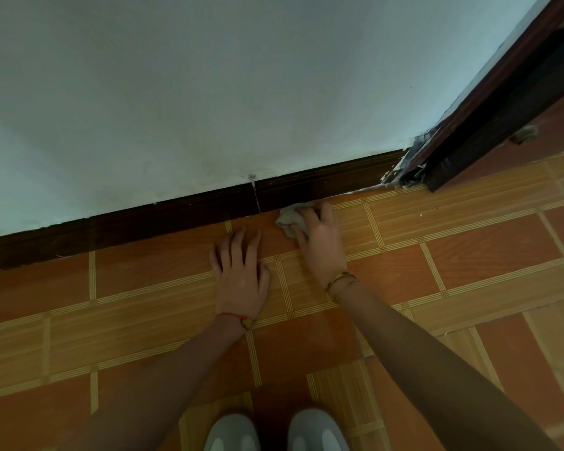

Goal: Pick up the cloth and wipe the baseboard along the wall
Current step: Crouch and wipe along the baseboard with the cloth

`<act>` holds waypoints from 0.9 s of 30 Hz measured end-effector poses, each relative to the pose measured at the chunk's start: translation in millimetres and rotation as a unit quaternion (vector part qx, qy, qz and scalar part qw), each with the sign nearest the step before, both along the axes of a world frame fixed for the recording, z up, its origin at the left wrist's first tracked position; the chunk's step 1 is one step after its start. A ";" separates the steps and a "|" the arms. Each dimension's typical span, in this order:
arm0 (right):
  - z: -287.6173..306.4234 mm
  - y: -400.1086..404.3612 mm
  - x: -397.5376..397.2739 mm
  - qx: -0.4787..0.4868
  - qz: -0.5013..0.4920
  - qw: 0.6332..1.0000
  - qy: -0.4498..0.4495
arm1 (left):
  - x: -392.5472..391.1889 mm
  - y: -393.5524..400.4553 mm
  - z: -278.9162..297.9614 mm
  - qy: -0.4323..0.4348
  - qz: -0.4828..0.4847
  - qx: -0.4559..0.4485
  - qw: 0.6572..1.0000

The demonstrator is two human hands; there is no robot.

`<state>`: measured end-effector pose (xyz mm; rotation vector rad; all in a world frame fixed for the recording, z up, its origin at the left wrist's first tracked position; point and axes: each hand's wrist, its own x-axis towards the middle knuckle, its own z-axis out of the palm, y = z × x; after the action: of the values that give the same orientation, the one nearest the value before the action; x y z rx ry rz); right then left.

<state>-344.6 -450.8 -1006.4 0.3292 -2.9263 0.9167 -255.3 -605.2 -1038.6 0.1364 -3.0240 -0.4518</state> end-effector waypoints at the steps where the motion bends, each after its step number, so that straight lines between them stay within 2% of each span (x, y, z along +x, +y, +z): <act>1: 0.7 4.0 -2.6 0.001 0.002 1.000 0.006 | 0.9 -2.0 1.2 -0.004 -0.006 0.006 1.000; 4: 0.3 28.7 -14.3 0.006 -0.017 1.000 0.025 | 11.5 -12.8 5.1 -0.012 -0.012 0.012 1.000; 8: -1.7 59.4 -31.9 0.012 -0.142 0.990 0.018 | 34.1 -30.6 8.4 -0.008 0.016 0.010 1.000; 10: -0.6 50.8 -29.8 0.006 -0.160 0.987 0.019 | 42.8 -40.1 9.4 -0.007 0.013 -0.006 1.000; 15: -4.5 -31.0 3.5 -0.014 -0.029 0.999 0.009 | 54.8 -57.4 16.2 -0.007 0.027 -0.012 1.000; 20: -4.2 -106.7 26.7 -0.005 0.126 0.992 -0.006 | 67.1 -69.8 21.0 -0.018 0.041 -0.030 0.999; 24: -7.0 -89.4 18.4 -0.013 0.127 0.992 -0.002 | 73.5 -78.3 21.6 -0.036 0.054 -0.028 0.998; 27: -8.5 -55.0 5.0 -0.010 0.072 0.997 0.015 | 73.3 -81.4 20.3 -0.041 0.064 -0.023 0.997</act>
<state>-339.6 -505.8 -1014.9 0.5529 -2.8958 0.9490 -182.0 -686.6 -1018.3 0.3505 -3.0776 -0.3748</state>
